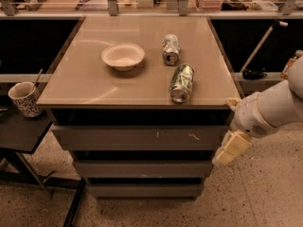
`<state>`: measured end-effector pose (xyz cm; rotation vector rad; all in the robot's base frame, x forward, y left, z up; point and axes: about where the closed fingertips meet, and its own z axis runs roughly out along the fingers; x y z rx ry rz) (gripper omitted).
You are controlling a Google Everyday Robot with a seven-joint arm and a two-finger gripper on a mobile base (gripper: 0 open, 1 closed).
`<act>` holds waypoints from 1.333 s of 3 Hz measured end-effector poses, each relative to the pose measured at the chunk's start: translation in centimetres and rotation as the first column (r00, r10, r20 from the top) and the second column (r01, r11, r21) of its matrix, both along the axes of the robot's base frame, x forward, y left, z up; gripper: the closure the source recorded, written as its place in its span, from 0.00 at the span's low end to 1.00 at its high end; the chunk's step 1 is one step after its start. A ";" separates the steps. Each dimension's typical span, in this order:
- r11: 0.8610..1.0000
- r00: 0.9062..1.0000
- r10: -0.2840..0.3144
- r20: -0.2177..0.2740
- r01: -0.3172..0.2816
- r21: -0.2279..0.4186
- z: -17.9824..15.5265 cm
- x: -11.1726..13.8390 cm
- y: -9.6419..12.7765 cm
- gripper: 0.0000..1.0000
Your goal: Open top drawer
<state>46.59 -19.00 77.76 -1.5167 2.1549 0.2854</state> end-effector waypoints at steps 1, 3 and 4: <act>0.999 1.000 -0.020 -0.023 0.019 -0.038 0.2 -2.8 0.6 0.00; 0.994 0.992 -0.079 -0.094 0.071 -0.086 -2.8 -6.1 1.5 0.00; 0.981 0.984 -0.144 -0.108 0.128 -0.148 -8.2 -5.6 1.3 0.00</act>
Offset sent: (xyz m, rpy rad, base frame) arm -0.0947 0.0171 -0.0064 -0.0729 0.1095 -0.1016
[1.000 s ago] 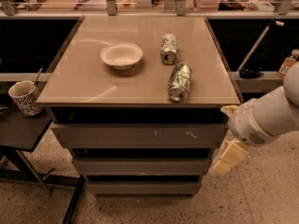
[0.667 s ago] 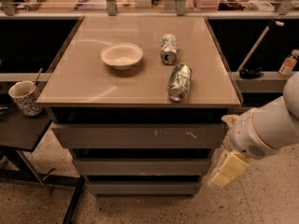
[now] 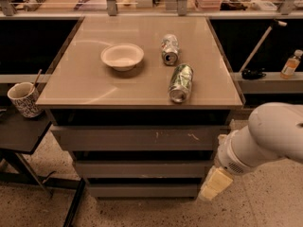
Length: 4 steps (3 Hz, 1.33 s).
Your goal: Open top drawer
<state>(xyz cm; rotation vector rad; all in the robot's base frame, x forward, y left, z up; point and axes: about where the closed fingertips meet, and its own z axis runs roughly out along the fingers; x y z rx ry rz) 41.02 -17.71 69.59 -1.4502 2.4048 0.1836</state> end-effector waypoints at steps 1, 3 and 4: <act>0.995 0.993 -0.077 0.091 0.082 -0.052 -3.0 2.9 -0.5 0.00; 0.993 0.975 -0.114 0.191 0.107 0.049 -1.9 4.9 1.2 0.00; 0.961 0.979 -0.107 0.173 0.058 0.271 -0.5 5.6 4.9 0.00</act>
Offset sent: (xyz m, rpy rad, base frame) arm 0.0247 -0.0044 -0.0273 -0.0492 -0.0736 -0.0711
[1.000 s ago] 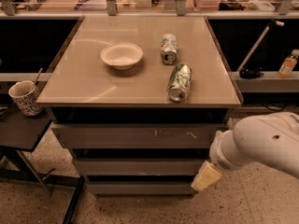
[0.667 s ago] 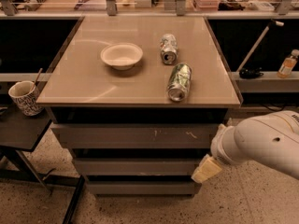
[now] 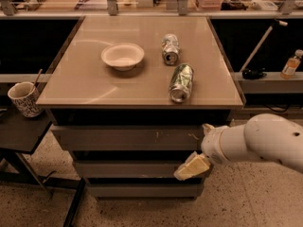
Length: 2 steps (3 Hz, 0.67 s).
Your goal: Open top drawer
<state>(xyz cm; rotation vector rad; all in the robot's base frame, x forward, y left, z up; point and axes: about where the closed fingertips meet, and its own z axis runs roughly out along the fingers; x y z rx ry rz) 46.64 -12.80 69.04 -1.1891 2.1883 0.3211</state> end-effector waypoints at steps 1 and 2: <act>0.991 1.000 0.011 0.028 -0.015 0.132 1.9 1.2 1.1 0.00; 0.999 0.999 -0.004 0.054 0.002 0.040 0.3 1.4 0.9 0.00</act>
Offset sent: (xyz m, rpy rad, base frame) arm 0.0299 -0.0030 -0.0168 -0.1143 -0.1568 -0.0591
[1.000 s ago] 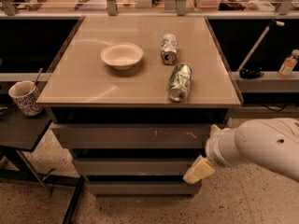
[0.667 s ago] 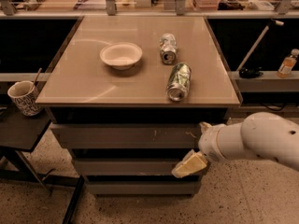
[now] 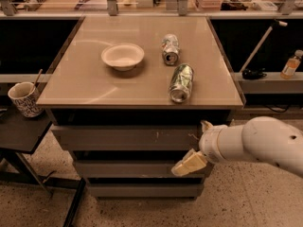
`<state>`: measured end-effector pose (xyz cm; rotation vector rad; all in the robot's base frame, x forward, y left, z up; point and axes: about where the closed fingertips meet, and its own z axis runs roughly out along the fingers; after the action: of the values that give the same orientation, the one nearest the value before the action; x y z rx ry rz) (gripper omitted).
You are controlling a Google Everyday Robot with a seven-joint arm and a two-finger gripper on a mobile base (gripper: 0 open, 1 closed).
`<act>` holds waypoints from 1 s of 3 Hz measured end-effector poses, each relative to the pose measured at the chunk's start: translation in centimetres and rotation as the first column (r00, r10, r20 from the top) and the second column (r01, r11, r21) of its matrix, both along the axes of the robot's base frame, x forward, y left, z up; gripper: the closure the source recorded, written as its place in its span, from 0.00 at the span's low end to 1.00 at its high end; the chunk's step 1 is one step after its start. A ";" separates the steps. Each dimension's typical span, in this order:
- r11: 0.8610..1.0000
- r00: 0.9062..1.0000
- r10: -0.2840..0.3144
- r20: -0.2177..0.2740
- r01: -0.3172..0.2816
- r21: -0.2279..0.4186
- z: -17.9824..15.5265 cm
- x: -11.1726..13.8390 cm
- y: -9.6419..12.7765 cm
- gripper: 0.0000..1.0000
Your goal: Open top drawer
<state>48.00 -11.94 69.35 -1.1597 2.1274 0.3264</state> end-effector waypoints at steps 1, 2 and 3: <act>0.989 0.997 -0.038 0.063 0.046 -0.139 -2.8 1.1 -1.1 0.00; 0.966 0.975 -0.063 0.213 0.113 -0.234 -0.8 3.7 -3.2 0.00; 0.961 0.949 -0.066 0.308 0.143 -0.235 1.5 6.2 -3.5 0.00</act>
Offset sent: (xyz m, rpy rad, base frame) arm 0.1654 0.0109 0.0254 -0.4545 -0.6138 -0.1958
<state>54.22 -15.44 70.88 -1.1484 1.9907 -0.1693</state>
